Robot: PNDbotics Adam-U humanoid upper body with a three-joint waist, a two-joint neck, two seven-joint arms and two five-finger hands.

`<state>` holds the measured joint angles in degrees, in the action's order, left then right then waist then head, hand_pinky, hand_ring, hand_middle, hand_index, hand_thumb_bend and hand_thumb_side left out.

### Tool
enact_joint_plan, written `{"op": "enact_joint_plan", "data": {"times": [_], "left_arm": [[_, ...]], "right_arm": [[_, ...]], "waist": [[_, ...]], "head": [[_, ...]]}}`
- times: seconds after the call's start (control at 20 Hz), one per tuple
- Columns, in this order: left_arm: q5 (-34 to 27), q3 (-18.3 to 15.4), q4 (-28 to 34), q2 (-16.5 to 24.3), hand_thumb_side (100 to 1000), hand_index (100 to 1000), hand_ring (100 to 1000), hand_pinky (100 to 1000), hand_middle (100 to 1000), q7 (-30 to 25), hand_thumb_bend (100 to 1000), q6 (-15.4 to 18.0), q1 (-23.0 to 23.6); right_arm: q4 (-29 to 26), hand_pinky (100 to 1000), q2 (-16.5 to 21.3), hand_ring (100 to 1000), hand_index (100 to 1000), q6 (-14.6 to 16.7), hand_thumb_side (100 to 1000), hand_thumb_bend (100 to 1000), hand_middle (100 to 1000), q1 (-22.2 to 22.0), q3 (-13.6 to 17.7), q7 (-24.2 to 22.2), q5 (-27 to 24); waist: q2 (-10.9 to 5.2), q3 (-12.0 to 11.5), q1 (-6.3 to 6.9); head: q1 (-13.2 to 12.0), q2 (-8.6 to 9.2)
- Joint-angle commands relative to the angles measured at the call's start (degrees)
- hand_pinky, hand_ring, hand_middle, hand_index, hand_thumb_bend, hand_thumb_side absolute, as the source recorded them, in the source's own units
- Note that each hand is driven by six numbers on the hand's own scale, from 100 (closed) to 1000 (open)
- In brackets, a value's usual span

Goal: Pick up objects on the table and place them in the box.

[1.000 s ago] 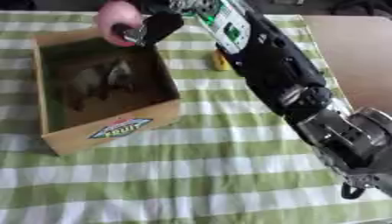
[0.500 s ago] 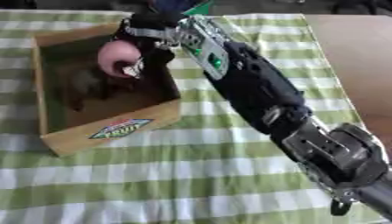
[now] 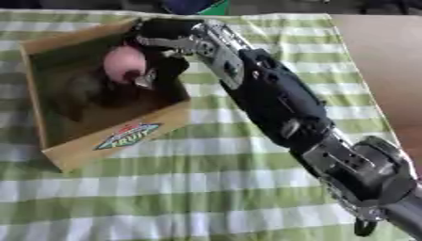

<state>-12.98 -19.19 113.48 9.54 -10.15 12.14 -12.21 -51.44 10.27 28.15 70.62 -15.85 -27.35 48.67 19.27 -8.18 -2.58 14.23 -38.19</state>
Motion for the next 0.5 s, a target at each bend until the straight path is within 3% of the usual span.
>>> {"op": "enact_joint_plan", "data": {"times": [0.05,0.5], "left_arm": [[-0.05,0.21,1.11,0.49,959,748,697,474,661,-0.32,100,0.04,-0.51],[-0.15,0.36,1.11,0.54,957,748,698,474,662,-0.39,100,-0.07,-0.51]], "right_arm": [[-3.46,696,1.09,799,894,-0.53,602,305,681,1.44,0.99,-0.84,-1.1],[-10.56,697,2.95,791,883,-4.78,644,281,662,1.76,1.55,-1.35,-6.4]], "waist": [[-1.11,0.09,0.47],[-1.37,0.47,0.61]], "head": [[-0.26,0.28],[-0.64,0.29]]}}
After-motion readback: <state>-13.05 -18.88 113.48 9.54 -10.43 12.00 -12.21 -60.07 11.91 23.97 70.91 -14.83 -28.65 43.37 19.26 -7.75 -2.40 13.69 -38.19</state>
